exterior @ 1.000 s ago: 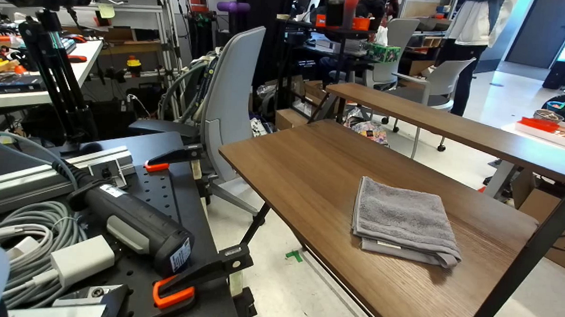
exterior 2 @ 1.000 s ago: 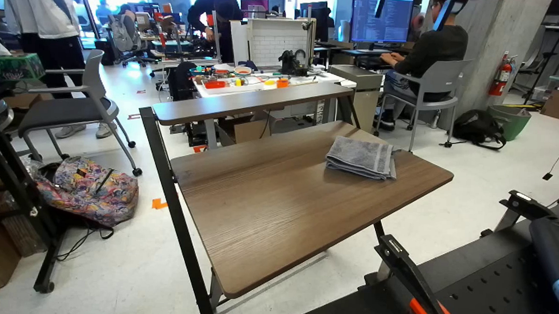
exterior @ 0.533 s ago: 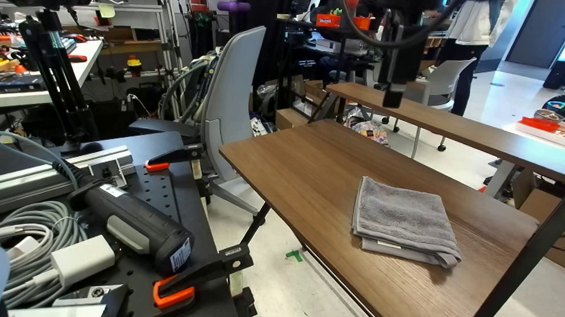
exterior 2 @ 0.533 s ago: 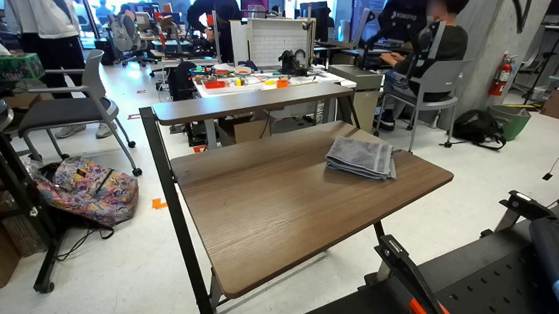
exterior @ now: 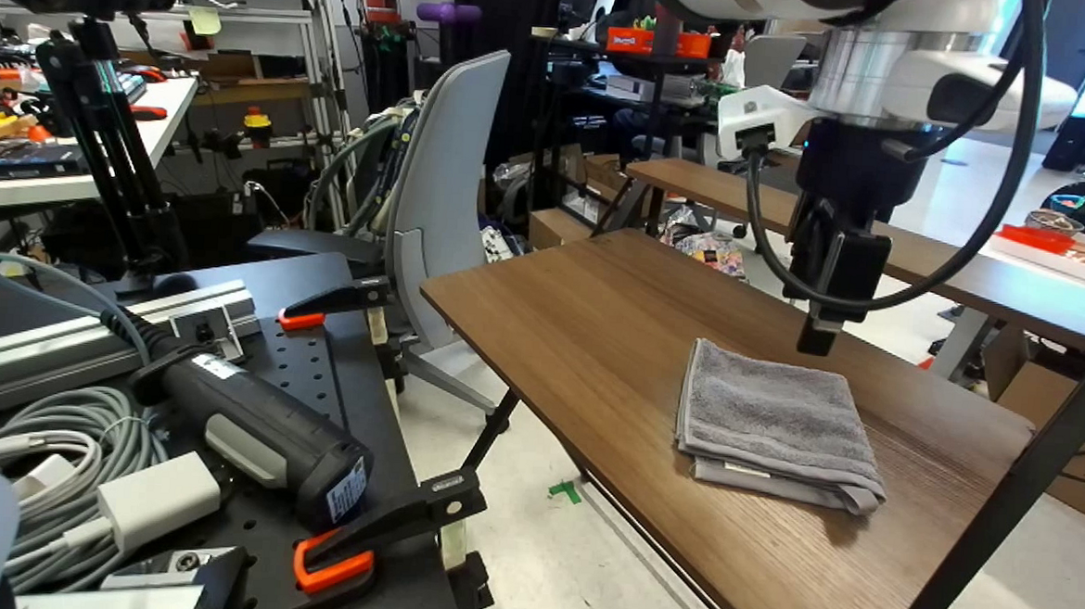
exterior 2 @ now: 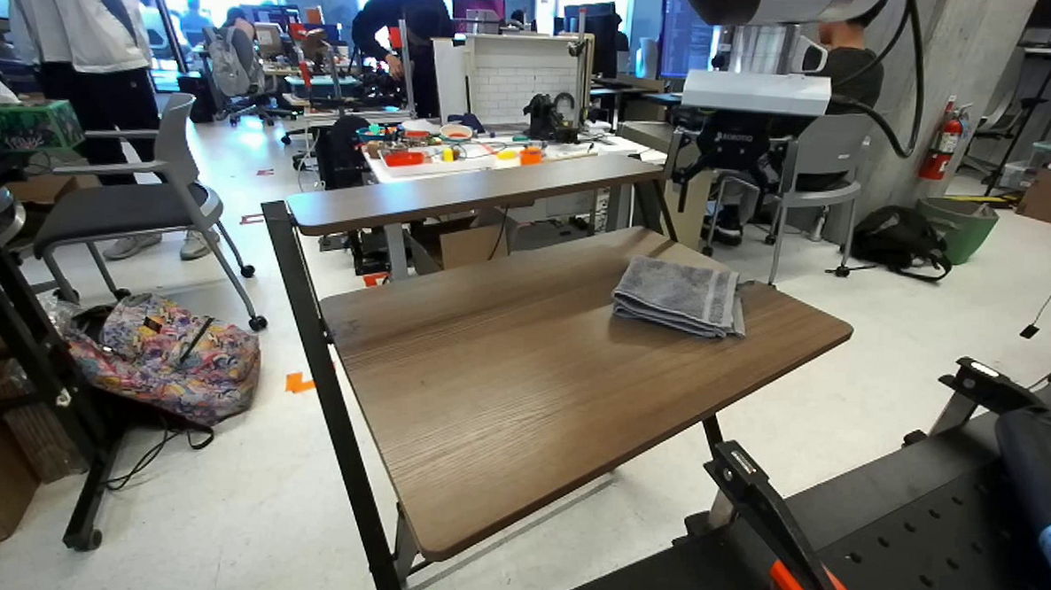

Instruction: Move the towel

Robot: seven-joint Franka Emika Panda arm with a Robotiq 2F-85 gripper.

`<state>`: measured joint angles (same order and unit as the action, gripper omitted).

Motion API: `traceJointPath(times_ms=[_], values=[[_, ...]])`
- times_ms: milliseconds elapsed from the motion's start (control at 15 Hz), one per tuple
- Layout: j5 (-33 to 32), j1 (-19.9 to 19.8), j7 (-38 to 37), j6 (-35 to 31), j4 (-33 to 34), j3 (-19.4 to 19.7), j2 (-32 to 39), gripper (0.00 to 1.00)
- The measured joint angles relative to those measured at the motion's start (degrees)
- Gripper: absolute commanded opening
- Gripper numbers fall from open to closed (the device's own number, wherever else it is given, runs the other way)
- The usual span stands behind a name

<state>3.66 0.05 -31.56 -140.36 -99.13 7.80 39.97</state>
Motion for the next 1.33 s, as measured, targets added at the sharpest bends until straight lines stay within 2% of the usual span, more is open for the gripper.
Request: traceJointPath(times_ms=[733, 1333], values=[[0.19, 0.82, -0.55, -0.23, 1.57, 0.69, 1.38, 1.00], [0.18, 1.64, -0.23, -0.52, 9.29, 0.58, 12.62, 1.00]])
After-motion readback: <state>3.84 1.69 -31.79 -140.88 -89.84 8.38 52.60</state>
